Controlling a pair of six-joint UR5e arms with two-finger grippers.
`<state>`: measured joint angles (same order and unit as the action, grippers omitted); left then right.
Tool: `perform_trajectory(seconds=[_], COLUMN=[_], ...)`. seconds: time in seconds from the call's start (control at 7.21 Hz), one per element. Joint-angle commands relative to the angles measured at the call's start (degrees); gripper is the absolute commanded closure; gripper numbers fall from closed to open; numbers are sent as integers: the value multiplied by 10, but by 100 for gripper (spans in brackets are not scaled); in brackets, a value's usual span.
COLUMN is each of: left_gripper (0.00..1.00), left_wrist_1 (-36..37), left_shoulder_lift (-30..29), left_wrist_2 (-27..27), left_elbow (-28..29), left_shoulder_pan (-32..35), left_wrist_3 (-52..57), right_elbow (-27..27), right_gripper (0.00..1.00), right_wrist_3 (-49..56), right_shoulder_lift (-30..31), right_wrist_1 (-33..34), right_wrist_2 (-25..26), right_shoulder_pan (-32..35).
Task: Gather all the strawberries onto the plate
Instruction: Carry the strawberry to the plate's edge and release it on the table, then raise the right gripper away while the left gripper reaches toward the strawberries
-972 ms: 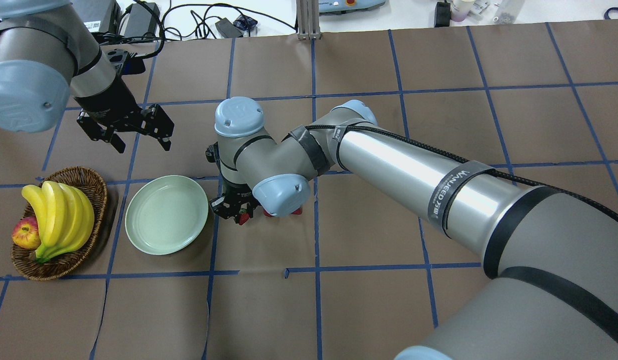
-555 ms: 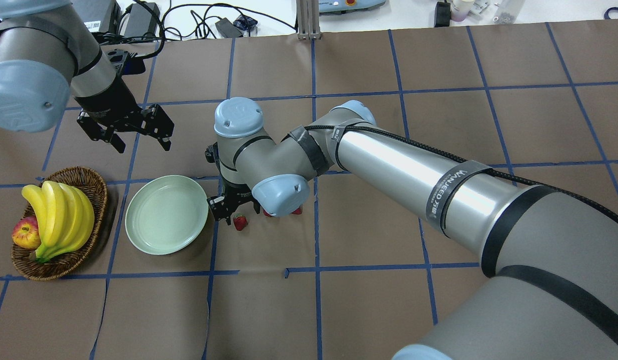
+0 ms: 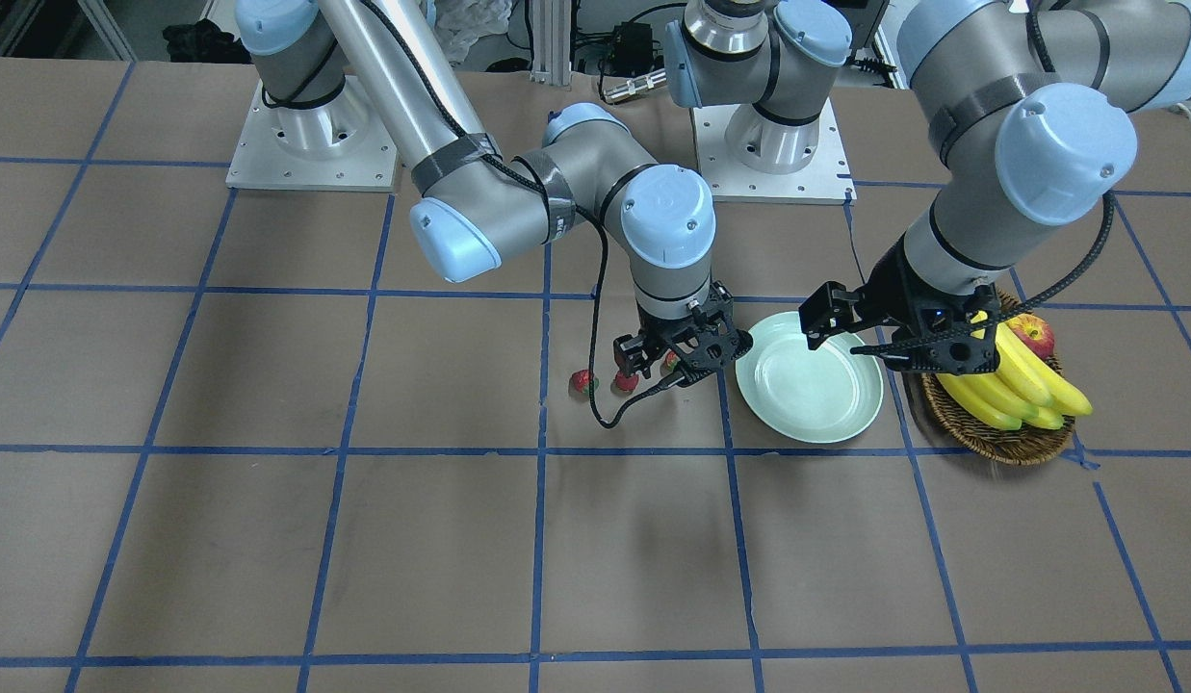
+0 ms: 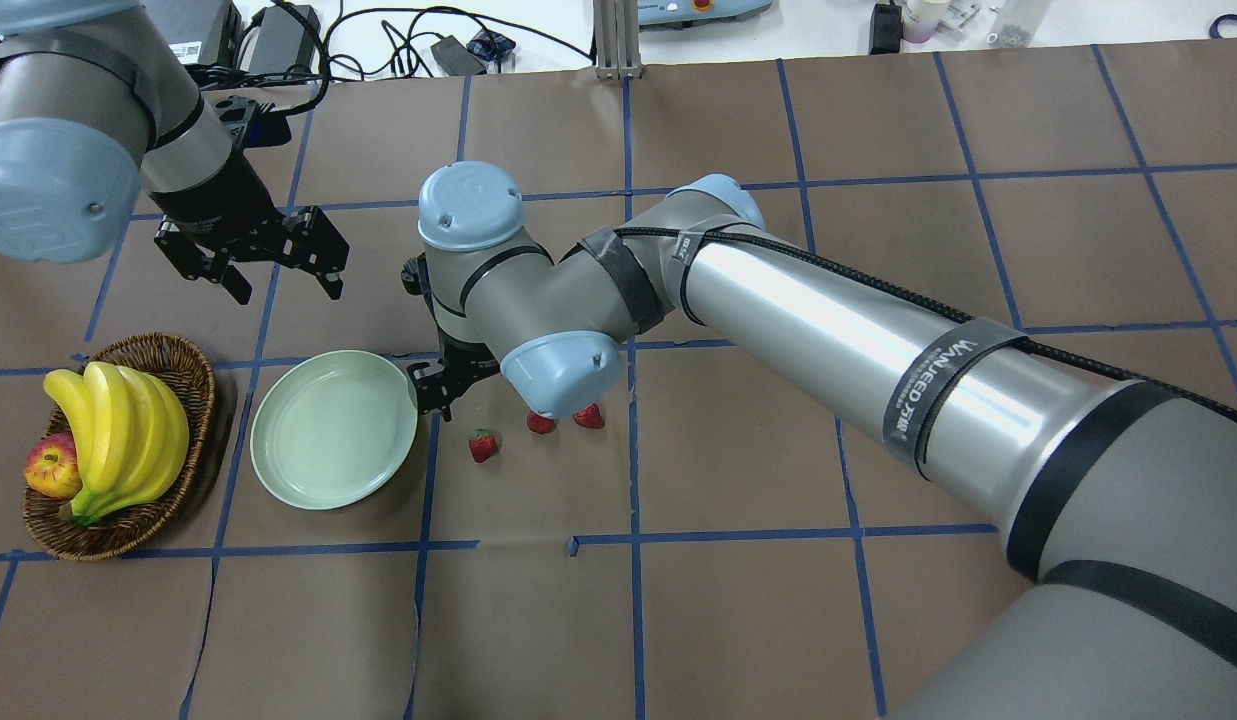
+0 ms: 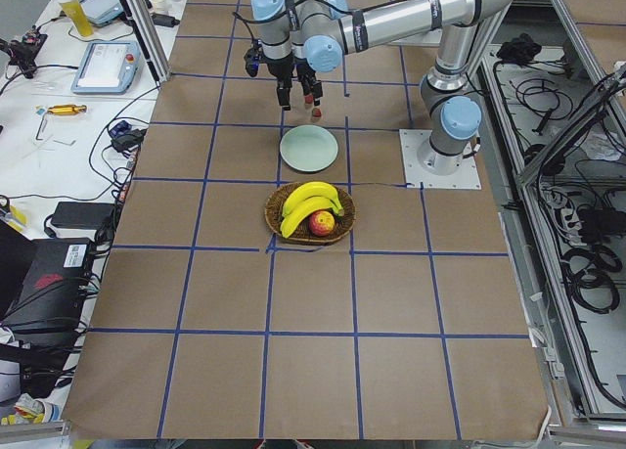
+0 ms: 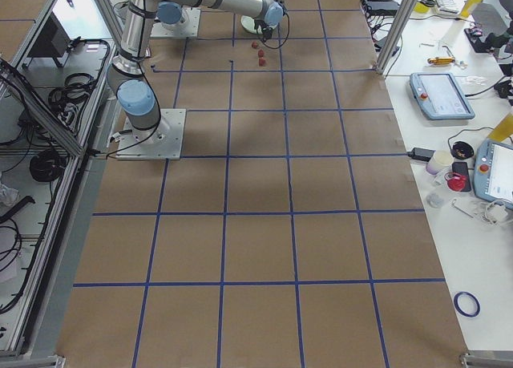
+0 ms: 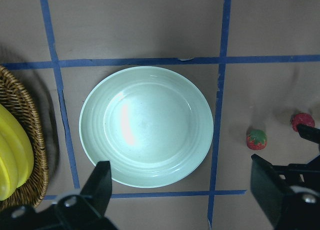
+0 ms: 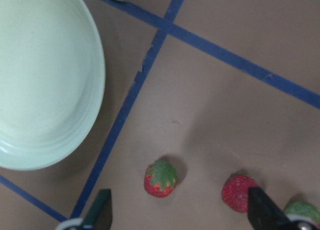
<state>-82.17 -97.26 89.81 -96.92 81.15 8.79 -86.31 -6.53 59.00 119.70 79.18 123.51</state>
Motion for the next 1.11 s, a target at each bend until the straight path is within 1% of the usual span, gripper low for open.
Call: perform_trajectory(seconds=[0.0,0.14,0.28,0.42,0.56,0.69,0.97], left_gripper=[0,0,0,0,0,0,0], left_wrist_1=[1,16,17,14,17,31,46], left_shoulder_lift=[1,0,-3,-5,-8,-10,-30], left_wrist_2=[-2,-2,-4,-4,-2,-3,-3], left_elbow=[2,2,-1,-2,-13,-28,-48], left_shoulder_pan=[3,9,22,49,70,80,111], left_wrist_3=[0,0,-5,-38,-54,-55,-100], right_elbow=[5,4,4,4,1,0,-1], right_gripper=[0,0,0,0,0,0,0], right_wrist_3=[5,10,36,69,109,140,151], right_shoulder_lift=[57,96,120,143,171,194,213], right_wrist_1=[-70,-118,-151,-186,-225,-253,-270], right_wrist_2=[26,26,29,38,54,84,90], right_shoulder_pan=[-31,-68,-114,-167,-213,-252,-281])
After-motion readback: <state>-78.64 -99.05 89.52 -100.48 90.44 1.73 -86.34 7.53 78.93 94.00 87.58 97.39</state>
